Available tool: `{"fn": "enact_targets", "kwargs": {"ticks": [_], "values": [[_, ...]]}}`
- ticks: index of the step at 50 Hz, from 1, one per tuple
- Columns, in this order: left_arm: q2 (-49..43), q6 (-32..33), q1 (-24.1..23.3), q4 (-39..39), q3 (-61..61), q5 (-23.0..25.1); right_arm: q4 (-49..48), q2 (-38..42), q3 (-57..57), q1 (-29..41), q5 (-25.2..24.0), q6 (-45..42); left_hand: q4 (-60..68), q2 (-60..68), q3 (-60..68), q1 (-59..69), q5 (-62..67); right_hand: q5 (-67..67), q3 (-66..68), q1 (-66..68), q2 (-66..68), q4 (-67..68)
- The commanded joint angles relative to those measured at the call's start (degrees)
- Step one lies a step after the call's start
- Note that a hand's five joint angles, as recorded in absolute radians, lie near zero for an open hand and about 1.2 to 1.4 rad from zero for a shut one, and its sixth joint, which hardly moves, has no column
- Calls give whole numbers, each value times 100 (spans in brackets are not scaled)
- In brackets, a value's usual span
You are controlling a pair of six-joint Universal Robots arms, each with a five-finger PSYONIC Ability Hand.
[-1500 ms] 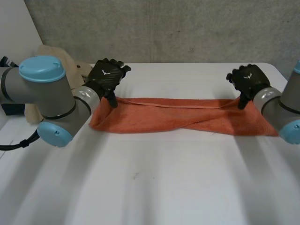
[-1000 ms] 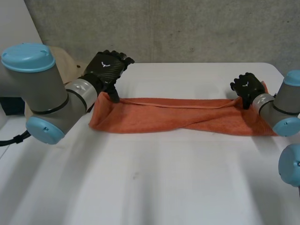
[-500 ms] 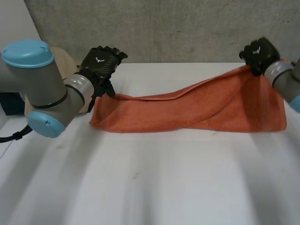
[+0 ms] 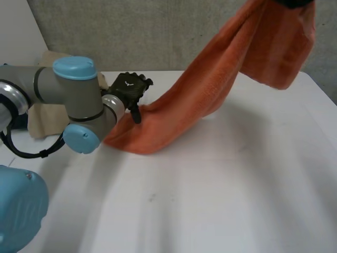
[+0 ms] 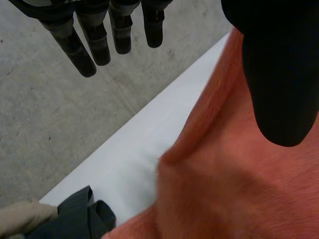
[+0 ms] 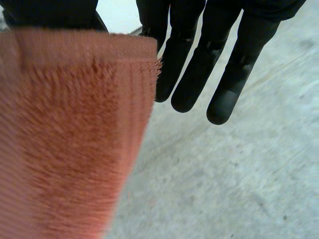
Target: Fold the laundry.
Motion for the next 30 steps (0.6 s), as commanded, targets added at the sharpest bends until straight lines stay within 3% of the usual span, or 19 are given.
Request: {"fn": "enact_targets", "kwargs": {"ticks": [1,5,6,7,11,14,16,18,21,24,26,30], "values": [[-381,354,40,-100,344,-269,-36,-615,136,-309,-65,754,1469,1431,1425,1503,1371,1390,1197,1501,1270,1156],[-592,495,31,-214,555,-208,-18,-721,197,-669,-197,1159,3671,3633,3627,3704,3572,1390,1197,1501,1270,1156],[-601,486,5,-345,573,-69,-35,-721,241,-817,-258,1273,5625,5587,5581,5658,5526,1390,1197,1501,1270,1156],[-601,478,-4,-407,573,46,-44,-712,259,-889,-284,1326,6427,6389,6383,6461,6329,1390,1197,1501,1270,1156],[-478,416,-109,-645,520,591,-62,-624,390,-1205,-381,1511,6769,6732,6726,6803,6671,1390,1197,1501,1270,1156],[-199,337,-170,-820,381,636,-62,-493,513,-1162,-504,1581,6769,6732,6726,6803,6671,1390,1197,1501,1270,1156],[22,241,-188,-874,257,574,-44,-440,575,-1031,-548,1573,4582,4544,4538,4616,4483,1390,1197,1501,1270,1156],[381,-21,-197,-856,4,565,-62,-405,671,-829,-566,1512,955,918,911,989,857,1390,1197,1501,1270,1156],[672,-356,-241,-716,-252,758,-88,-396,716,-679,-531,1450,565,528,521,599,467,1390,1197,1501,1270,1156],[822,-647,-372,-549,-472,1381,-167,-396,690,-529,-469,1450,10,-28,-34,44,-88,1390,1197,1501,1270,1156],[823,-665,-539,-645,-586,1802,-237,-404,620,-398,-417,1493,-41,-78,-85,-7,-139,1390,1197,1501,1270,1156],[657,-525,-794,-1048,-622,2164,-299,-422,479,-231,-364,1634,-231,-268,-274,-197,-329,1390,1197,1501,1270,1156]]}}
